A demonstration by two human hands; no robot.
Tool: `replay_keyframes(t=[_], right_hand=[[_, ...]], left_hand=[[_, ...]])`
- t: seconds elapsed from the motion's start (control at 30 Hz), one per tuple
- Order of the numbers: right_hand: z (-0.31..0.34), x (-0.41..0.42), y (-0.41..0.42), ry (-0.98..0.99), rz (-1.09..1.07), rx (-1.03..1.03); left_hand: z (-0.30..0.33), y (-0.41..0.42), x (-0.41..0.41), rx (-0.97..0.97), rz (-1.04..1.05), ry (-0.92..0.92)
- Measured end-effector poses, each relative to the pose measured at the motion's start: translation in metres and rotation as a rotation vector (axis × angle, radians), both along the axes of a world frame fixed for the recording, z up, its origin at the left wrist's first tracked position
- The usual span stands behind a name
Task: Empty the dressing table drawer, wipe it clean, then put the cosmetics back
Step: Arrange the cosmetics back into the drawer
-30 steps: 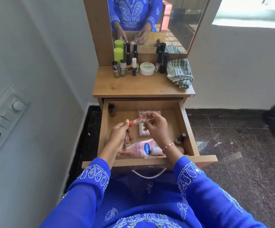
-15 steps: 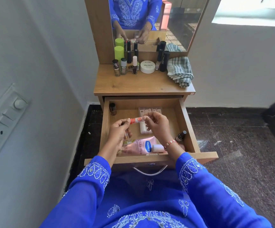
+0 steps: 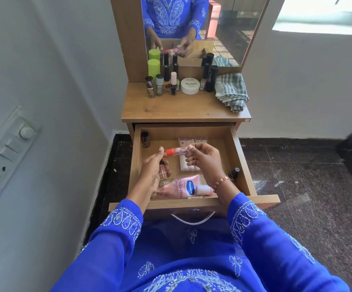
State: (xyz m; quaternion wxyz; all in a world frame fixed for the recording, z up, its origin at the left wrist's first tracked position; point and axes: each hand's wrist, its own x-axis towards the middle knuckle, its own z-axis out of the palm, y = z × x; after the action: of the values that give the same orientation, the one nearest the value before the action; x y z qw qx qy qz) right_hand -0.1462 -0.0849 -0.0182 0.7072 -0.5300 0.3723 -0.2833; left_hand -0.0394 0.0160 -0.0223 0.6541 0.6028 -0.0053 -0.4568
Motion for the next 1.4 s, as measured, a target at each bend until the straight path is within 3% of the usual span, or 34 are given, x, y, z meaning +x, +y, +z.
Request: replay_keyframes(t=[0.17, 0.33, 0.5, 0.7, 1.23, 1.4], right_hand=[[0.000, -0.005, -0.011, 0.054, -0.097, -0.044], [0.019, -0.018, -0.061, 0.506, -0.156, -0.482], [0.027, -0.023, -0.094, 0.870, -0.062, -0.842], [0.010, -0.023, -0.107, 1.096, 0.078, -1.084], [0.005, -0.027, -0.106, 1.075, 0.012, -1.017], [0.025, -0.016, -0.060, 0.738, -0.073, -0.859]], left_hand=[[0.002, 0.002, 0.000, -0.020, -0.003, 0.109], [0.002, 0.001, 0.001, -0.028, 0.006, 0.141], [0.003, -0.002, 0.001, -0.039, 0.037, 0.194], [0.002, -0.001, 0.001, -0.030, 0.044, 0.209], [-0.004, 0.001, 0.004, -0.045, -0.061, 0.152], [-0.005, 0.000, 0.004, -0.068, -0.141, 0.179]])
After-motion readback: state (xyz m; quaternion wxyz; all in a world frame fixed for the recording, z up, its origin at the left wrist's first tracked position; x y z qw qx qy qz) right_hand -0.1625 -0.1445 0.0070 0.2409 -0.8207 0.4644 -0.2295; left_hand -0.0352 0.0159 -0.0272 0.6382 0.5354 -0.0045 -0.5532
